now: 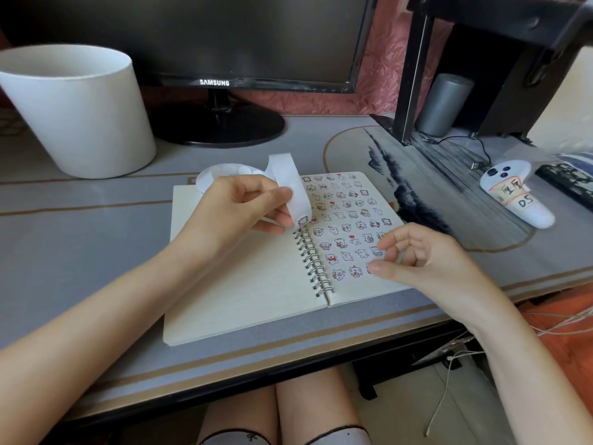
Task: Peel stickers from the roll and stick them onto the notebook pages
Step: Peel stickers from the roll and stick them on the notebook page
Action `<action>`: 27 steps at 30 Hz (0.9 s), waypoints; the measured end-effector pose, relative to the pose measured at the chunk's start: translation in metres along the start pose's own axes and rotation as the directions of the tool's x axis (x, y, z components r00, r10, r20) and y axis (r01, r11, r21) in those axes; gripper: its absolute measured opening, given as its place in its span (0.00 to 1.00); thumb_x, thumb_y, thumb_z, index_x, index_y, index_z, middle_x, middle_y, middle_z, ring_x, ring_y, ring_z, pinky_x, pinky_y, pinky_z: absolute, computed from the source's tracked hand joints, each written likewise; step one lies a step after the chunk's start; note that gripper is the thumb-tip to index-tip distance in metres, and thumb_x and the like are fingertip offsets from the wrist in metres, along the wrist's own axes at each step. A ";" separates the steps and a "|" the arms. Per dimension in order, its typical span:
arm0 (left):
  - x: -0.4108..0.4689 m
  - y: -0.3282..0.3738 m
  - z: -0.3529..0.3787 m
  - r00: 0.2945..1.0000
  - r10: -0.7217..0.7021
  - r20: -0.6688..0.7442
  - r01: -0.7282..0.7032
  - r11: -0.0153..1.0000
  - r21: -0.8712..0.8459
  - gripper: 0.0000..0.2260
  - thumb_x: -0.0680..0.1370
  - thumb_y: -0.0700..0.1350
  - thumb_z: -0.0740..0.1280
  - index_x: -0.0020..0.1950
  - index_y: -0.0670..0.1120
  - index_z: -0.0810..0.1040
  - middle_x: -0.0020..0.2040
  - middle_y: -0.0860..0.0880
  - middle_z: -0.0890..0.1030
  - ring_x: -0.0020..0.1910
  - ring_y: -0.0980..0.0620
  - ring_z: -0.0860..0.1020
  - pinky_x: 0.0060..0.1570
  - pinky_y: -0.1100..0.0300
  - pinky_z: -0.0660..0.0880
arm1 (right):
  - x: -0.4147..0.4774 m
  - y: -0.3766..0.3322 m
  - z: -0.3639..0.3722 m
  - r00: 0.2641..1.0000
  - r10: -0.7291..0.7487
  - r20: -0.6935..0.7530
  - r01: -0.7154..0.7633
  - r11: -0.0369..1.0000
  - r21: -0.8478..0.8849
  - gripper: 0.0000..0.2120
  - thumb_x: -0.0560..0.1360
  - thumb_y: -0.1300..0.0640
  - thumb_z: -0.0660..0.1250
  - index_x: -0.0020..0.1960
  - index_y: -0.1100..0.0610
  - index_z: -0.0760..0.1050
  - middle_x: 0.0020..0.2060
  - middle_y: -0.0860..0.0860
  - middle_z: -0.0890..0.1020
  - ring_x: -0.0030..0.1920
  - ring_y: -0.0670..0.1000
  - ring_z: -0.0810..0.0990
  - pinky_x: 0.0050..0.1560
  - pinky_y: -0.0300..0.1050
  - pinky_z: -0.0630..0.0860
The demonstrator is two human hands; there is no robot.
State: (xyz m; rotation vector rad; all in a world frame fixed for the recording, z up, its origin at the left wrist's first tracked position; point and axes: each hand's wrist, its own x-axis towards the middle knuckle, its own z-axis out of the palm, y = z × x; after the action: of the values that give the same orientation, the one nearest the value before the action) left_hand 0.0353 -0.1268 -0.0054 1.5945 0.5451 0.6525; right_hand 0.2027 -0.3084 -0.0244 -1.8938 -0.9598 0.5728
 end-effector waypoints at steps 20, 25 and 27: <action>0.001 -0.001 -0.003 0.999 0.038 0.011 -0.038 0.999 0.016 0.09 0.80 0.42 0.62 0.42 0.39 0.77 0.34 0.48 0.83 0.34 0.52 0.83 0.37 0.59 0.79 | 0.029 -0.050 0.060 0.928 -0.362 -0.090 0.369 0.925 0.089 0.09 0.71 0.61 0.73 0.45 0.49 0.78 0.38 0.44 0.83 0.43 0.46 0.81 0.44 0.44 0.72; 0.001 0.001 -0.002 1.000 0.015 0.027 -0.014 0.999 -0.049 0.12 0.80 0.45 0.60 0.47 0.37 0.78 0.36 0.45 0.84 0.36 0.50 0.83 0.38 0.60 0.80 | 0.031 -0.049 0.061 0.917 -0.357 -0.178 0.389 0.899 0.200 0.09 0.70 0.64 0.73 0.43 0.52 0.77 0.36 0.43 0.82 0.41 0.44 0.80 0.43 0.44 0.73; 0.000 0.001 -0.001 0.999 0.013 0.052 -0.011 0.999 -0.040 0.10 0.80 0.44 0.61 0.45 0.40 0.79 0.36 0.47 0.84 0.36 0.51 0.83 0.38 0.61 0.80 | 0.032 -0.047 0.061 0.912 -0.358 -0.199 0.396 0.894 0.211 0.08 0.70 0.65 0.73 0.42 0.53 0.78 0.36 0.44 0.82 0.39 0.42 0.79 0.43 0.39 0.73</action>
State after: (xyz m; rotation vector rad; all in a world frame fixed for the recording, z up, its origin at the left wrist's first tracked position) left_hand 0.0351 -0.1260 -0.0041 1.5740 0.4810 0.6251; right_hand 0.1607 -0.2376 -0.0125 -1.4548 -1.0666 0.2900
